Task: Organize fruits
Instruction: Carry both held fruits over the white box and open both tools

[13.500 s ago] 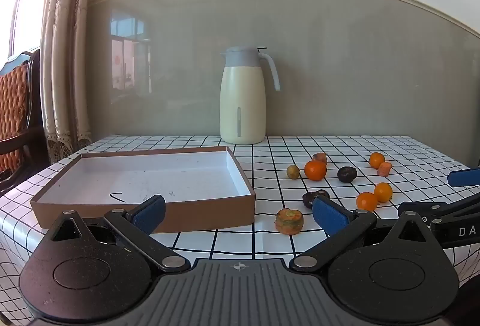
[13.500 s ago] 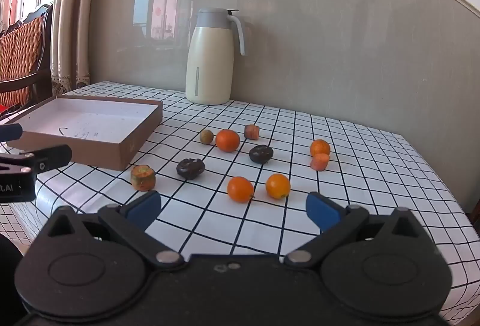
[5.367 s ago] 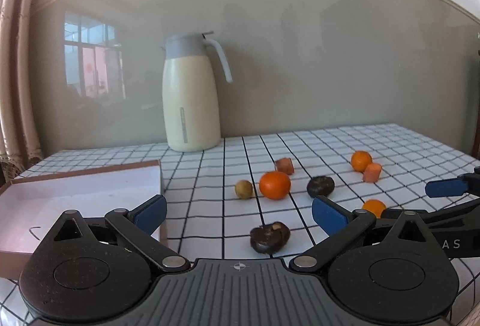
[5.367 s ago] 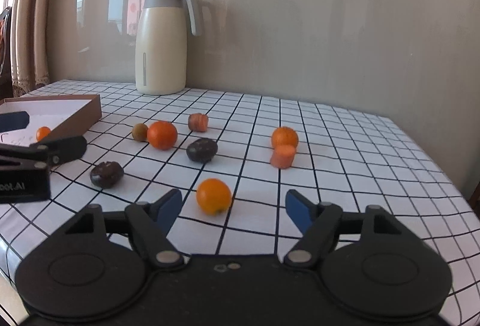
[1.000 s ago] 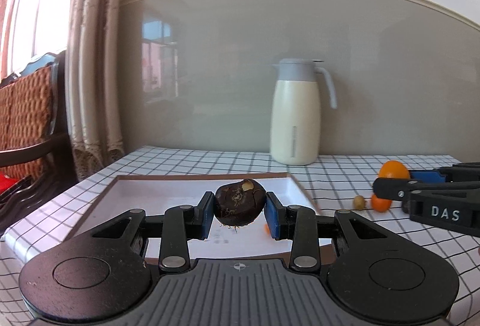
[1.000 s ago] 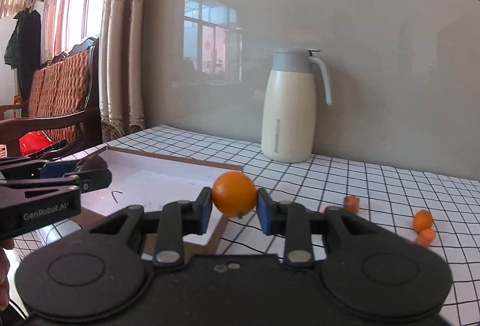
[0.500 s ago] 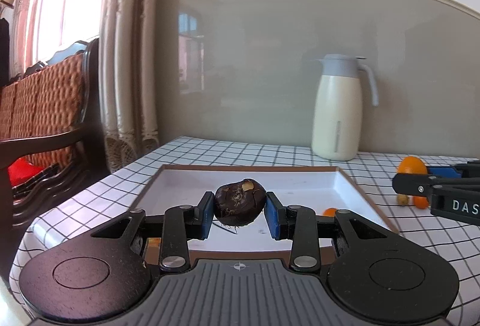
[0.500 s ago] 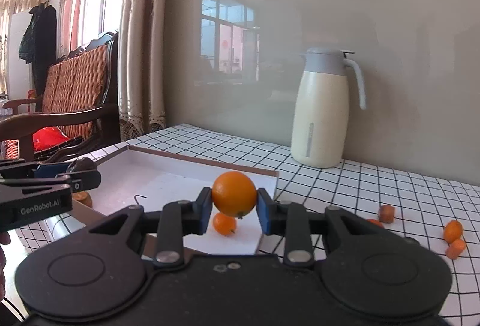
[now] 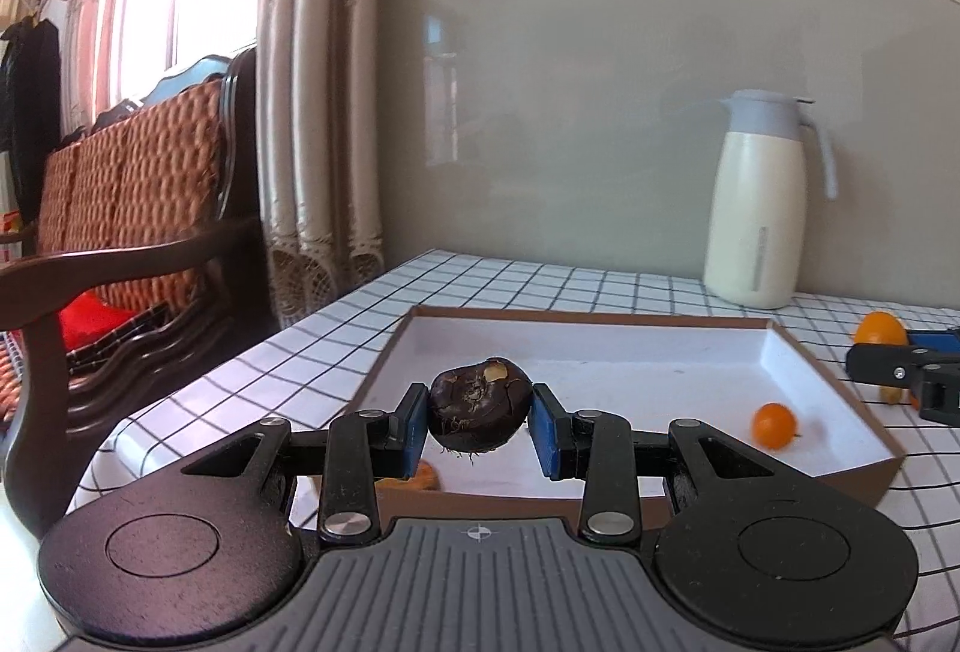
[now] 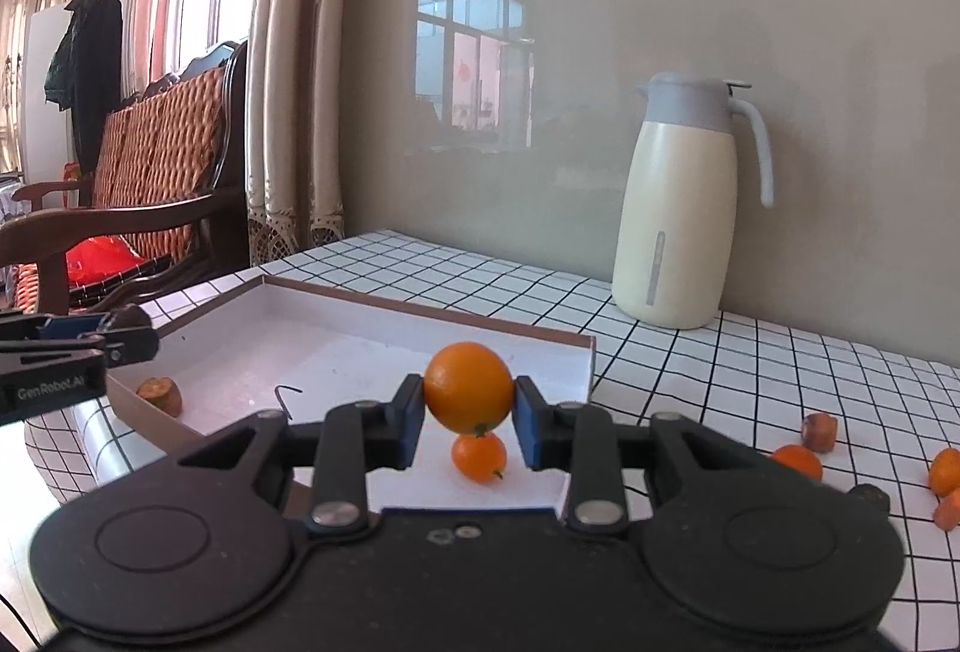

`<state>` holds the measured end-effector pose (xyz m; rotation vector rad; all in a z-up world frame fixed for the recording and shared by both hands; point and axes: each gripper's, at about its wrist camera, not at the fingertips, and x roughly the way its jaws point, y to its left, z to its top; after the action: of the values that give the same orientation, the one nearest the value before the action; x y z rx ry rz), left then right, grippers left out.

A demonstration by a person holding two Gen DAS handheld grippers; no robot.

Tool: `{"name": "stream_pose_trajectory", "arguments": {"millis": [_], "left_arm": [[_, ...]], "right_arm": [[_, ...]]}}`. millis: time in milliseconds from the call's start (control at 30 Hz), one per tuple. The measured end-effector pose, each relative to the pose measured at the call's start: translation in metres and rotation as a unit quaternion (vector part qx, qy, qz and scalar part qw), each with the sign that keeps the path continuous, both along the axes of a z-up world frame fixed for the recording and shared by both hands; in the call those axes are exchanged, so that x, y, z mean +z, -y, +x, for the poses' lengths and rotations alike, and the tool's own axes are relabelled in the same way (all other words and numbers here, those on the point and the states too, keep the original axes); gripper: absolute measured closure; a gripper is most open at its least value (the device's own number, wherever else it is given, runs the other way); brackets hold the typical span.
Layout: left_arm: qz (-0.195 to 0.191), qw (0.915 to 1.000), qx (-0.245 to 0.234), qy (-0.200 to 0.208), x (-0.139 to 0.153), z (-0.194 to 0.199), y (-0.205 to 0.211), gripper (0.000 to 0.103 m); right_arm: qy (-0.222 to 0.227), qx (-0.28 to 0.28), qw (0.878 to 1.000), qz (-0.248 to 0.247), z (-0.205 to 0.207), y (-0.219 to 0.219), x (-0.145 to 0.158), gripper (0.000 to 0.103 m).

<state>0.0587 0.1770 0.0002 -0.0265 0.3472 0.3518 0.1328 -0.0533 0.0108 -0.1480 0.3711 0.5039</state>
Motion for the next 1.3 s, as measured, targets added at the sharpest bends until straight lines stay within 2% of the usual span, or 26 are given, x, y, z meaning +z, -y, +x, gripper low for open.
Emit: {"name": "stream_pose_trajectory", "arguments": {"millis": [433,967,1300], "left_arm": [[-0.008,0.9997,0.02,-0.015,-0.01,0.017,-0.023,0.067],[-0.01,0.9993,0.033,-0.015,-0.015,0.046,-0.037,0.067],[-0.024,0.9986,0.044,-0.017,-0.015,0.06,-0.046,0.067]], "right_arm": [[-0.016,0.003,1.0,-0.005,0.023,-0.011,-0.01,0.08],[-0.022,0.008,1.0,-0.01,0.057,-0.015,-0.016,0.08],[-0.032,0.009,0.999,-0.011,0.074,-0.022,-0.018,0.08]]}}
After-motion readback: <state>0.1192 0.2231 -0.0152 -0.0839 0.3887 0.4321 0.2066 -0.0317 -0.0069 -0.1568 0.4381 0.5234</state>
